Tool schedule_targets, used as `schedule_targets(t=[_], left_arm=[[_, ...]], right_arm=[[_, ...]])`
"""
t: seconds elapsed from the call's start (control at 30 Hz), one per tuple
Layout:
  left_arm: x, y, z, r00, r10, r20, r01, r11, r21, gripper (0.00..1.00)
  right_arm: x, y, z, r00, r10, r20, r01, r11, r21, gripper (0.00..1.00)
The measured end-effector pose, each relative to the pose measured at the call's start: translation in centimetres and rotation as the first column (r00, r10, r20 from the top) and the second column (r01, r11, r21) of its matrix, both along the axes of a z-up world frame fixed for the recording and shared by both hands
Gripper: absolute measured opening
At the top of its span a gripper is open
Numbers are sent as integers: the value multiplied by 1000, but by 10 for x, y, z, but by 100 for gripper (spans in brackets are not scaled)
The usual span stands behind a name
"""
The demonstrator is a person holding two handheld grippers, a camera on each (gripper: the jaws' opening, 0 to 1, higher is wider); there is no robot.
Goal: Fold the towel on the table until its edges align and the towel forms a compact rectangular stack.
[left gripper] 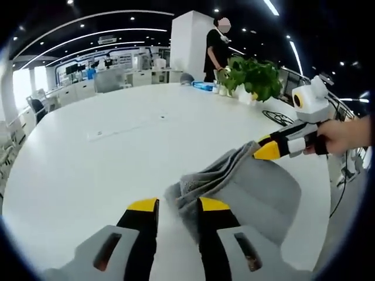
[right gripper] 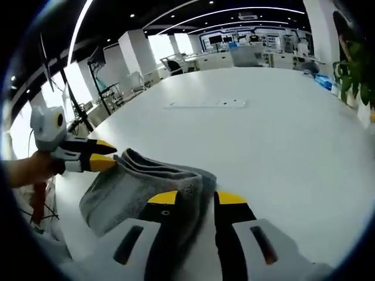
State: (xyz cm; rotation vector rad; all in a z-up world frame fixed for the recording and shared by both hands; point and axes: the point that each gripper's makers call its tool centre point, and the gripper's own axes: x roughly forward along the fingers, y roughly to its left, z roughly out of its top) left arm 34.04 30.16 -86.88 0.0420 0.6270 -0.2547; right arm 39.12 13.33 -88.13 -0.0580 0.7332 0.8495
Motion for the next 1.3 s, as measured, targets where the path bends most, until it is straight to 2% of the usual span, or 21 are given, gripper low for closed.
schedule_targets(t=[0.23,0.4,0.5,0.7,0.73,0.77,0.8,0.93,1.03,1.17,1.3], left_arm=[[-4,4,10,999,-7,35,7,1000,16,30],[-10,0,14,999,-17,42,17,1000,11,41],[-15,-6,15,997,-46,58,45,999,10,49],[-28,-19,15,994,-91,57,91,996,11,67],[-29,-20,17,992,-104,70,104,995,12,69],[-28,-26,24,984,-129,125,128,992,9,71],[-30,-28,26,981,-132,141,134,991,-1,72],[-40,-35,21,981,-157,111,160,987,-16,78],[-46,-40,17,979,-178,99,179,984,-4,87],[-55,-47,14,978,-185,94,188,982,-21,99],[-65,-52,9,976,-202,81,204,979,-13,100]], right_arm=[[-2,-9,5,1000,0,14,0,1000,-9,24],[-4,-17,8,1000,1,21,-1,1000,-8,29],[-10,-23,6,999,29,26,-28,999,-34,32],[-17,-28,11,997,50,51,-48,998,-27,47],[-20,-29,12,997,56,53,-55,998,-22,48],[-21,-29,12,997,58,53,-57,998,-20,49],[-23,-29,13,997,63,52,-62,998,-16,50],[-33,-28,16,993,94,74,-94,996,-5,58],[-39,-27,16,991,109,77,-109,994,5,63],[-53,-25,16,984,156,90,-157,988,-2,67],[-74,-21,15,975,208,75,-211,977,34,72]])
